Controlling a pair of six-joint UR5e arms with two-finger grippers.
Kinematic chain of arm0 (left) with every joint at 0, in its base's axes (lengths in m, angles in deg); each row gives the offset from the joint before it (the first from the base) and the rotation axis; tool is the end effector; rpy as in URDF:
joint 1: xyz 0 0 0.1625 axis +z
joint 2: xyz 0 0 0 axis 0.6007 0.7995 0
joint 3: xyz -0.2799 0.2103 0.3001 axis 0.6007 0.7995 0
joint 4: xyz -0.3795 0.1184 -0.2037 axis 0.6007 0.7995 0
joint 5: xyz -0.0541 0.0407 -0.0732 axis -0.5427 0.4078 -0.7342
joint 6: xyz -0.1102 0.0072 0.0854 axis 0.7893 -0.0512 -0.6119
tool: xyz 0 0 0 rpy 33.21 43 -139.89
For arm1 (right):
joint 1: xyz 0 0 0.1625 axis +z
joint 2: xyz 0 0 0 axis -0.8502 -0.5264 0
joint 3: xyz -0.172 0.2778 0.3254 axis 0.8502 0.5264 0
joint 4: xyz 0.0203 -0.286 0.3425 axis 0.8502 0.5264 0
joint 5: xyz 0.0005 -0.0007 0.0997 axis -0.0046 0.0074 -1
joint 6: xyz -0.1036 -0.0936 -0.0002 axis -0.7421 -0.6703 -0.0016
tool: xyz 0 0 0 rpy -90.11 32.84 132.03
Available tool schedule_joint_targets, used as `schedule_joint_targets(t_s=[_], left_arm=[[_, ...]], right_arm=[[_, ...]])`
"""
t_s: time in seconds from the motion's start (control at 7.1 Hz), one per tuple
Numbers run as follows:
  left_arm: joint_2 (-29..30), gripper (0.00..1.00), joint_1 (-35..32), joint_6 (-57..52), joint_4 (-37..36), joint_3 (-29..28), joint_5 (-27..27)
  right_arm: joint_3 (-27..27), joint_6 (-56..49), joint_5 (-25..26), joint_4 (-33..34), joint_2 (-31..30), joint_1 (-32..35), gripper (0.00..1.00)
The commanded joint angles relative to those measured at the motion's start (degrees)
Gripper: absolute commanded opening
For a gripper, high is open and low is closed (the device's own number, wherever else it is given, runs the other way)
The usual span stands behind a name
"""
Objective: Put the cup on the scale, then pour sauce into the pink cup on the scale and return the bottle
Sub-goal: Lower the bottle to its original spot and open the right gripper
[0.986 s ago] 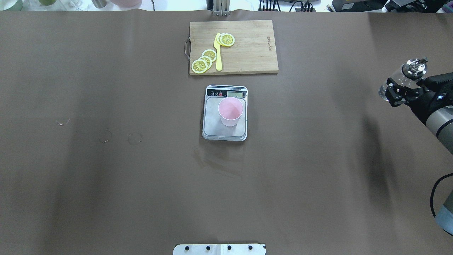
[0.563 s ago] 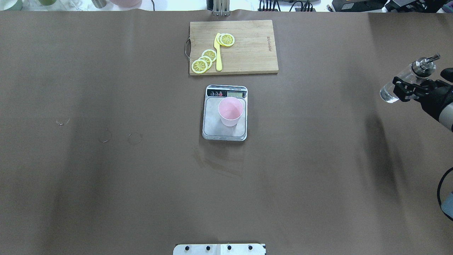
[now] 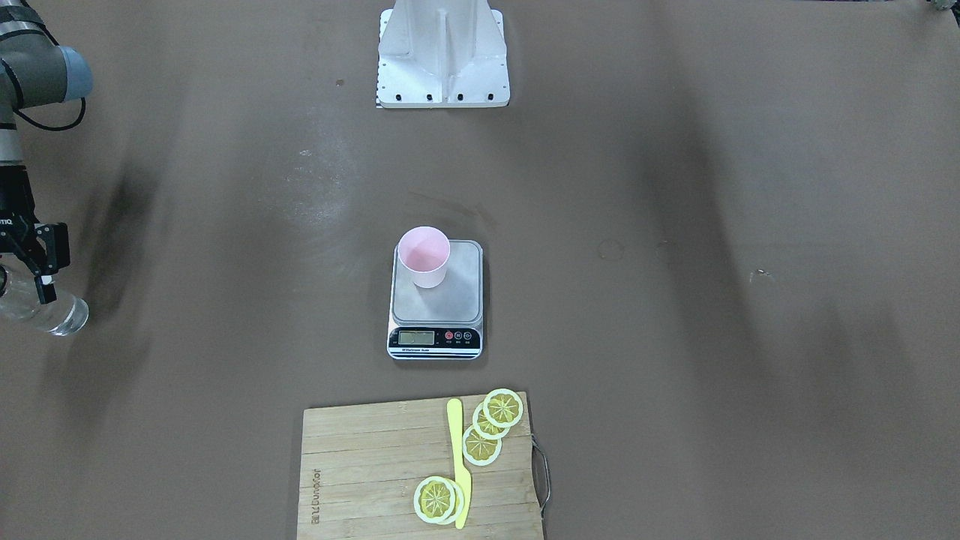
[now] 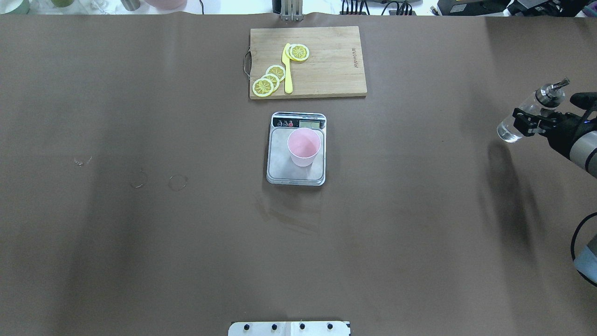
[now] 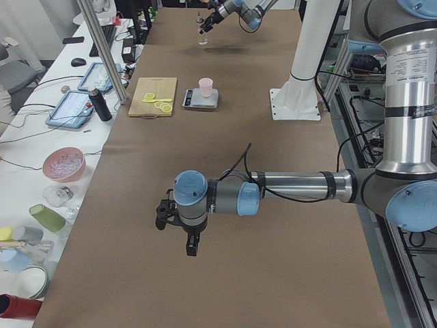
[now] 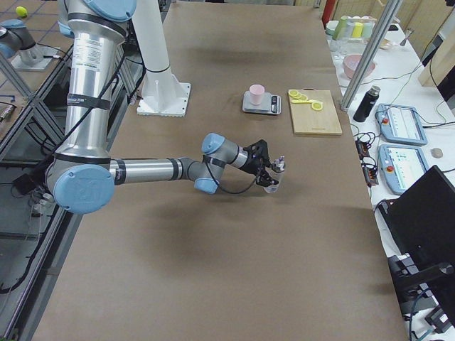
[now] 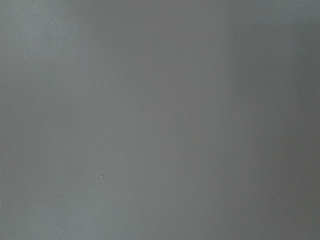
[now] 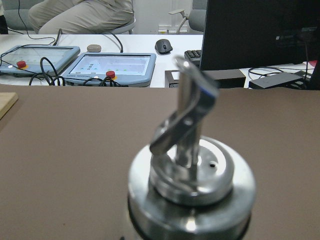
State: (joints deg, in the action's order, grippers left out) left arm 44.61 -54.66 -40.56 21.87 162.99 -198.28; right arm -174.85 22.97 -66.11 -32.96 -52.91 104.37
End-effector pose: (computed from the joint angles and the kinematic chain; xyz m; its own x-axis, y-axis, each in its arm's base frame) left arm -0.0499 -0.4902 0.7256 0.7209 0.0562 -0.6907 -0.0079 0.9973 0.0729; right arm -0.2462 -0.4956 0.6223 0.7193 -0.0300 0.6940 -0.5389 0.6065 0.5847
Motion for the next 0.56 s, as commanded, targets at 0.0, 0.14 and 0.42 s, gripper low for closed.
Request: schedule_joint_targets(t_s=[0.0, 0.14, 0.42], left_arm=[[-0.04, 0.98, 0.09, 0.00, 0.00, -0.07, 0.00], [-0.04, 0.98, 0.09, 0.00, 0.00, -0.07, 0.00], [-0.04, 0.98, 0.09, 0.00, 0.00, -0.07, 0.00]], right_arm=[[2.74, 0.30, -0.73, -1.21, 1.12, 0.01, 0.00], [3.62, 0.21, -1.17, -1.21, 1.30, 0.01, 0.00], [4.33, 0.21, -3.02, -1.21, 1.74, 0.19, 0.00]])
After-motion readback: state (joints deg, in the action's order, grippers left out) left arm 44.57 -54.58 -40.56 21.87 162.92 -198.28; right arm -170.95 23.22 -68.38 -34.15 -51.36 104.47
